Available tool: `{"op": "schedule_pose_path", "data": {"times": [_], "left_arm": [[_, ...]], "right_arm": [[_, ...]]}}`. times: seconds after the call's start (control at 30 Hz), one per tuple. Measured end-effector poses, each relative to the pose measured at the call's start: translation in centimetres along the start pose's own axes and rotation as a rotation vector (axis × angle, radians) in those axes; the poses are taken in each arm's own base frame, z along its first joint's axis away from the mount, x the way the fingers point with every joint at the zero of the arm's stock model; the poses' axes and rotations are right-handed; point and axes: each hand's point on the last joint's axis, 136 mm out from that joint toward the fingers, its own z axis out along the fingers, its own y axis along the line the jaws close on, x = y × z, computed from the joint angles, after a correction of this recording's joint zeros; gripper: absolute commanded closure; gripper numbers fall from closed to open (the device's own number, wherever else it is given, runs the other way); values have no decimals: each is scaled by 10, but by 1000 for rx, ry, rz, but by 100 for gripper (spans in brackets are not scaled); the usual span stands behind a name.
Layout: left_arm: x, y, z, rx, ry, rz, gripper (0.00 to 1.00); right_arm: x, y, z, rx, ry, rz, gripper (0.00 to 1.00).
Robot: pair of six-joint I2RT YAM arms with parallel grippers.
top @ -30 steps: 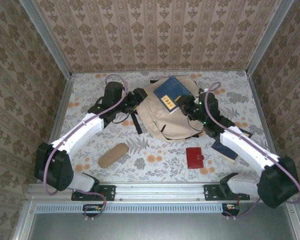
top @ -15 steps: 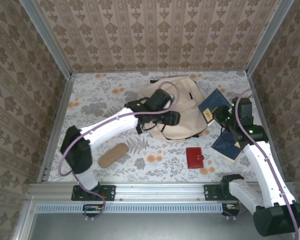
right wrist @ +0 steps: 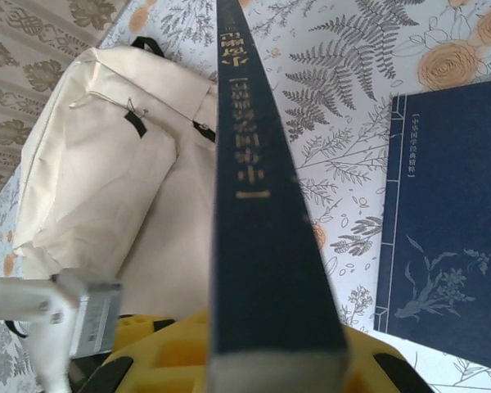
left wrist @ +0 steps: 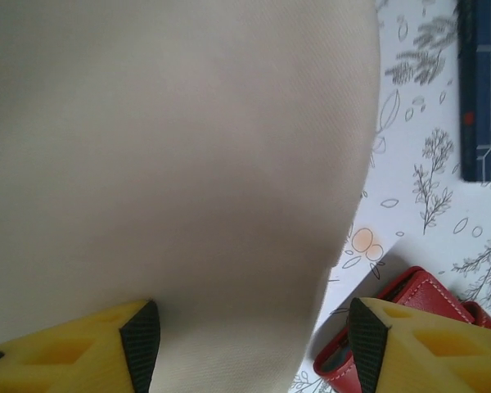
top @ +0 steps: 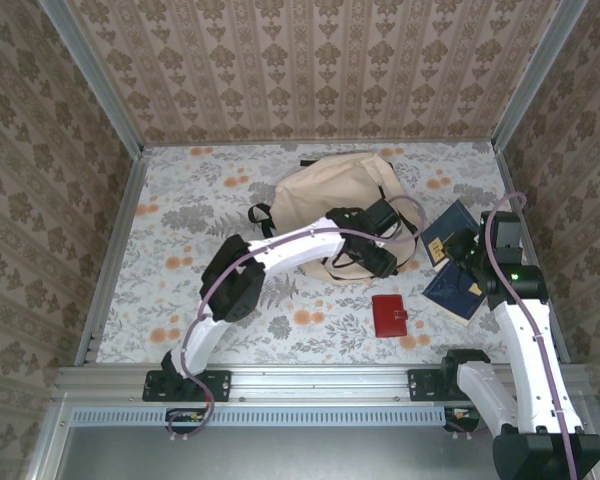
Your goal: Pack the student bag
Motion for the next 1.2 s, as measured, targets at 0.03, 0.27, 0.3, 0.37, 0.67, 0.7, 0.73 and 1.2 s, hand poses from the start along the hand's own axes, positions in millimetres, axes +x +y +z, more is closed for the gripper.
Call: {"op": "schedule_pose_path", "data": {"times": [0.03, 0.27, 0.3, 0.37, 0.67, 0.7, 0.73, 1.2], "left_arm": [[3, -2, 5, 0, 15, 11, 39], [10, -3, 7, -18, 51, 30, 62], [9, -2, 6, -19, 48, 30, 66], [7, -1, 5, -22, 43, 30, 74], [5, 1, 3, -18, 40, 34, 100], [4, 1, 3, -15, 39, 32, 100], [2, 3, 0, -12, 34, 27, 100], [-79, 97, -171, 26, -426, -251, 100]], "right_arm": [[1, -1, 0, 2, 2, 1, 93], [3, -3, 0, 4, 3, 2, 93], [4, -4, 1, 6, 5, 2, 93], [5, -6, 2, 9, 9, 2, 93], [6, -7, 2, 11, 10, 3, 93], [6, -7, 1, 9, 8, 3, 93], [6, -6, 0, 6, 4, 2, 93], [19, 35, -24, -213, 98, -21, 92]]}}
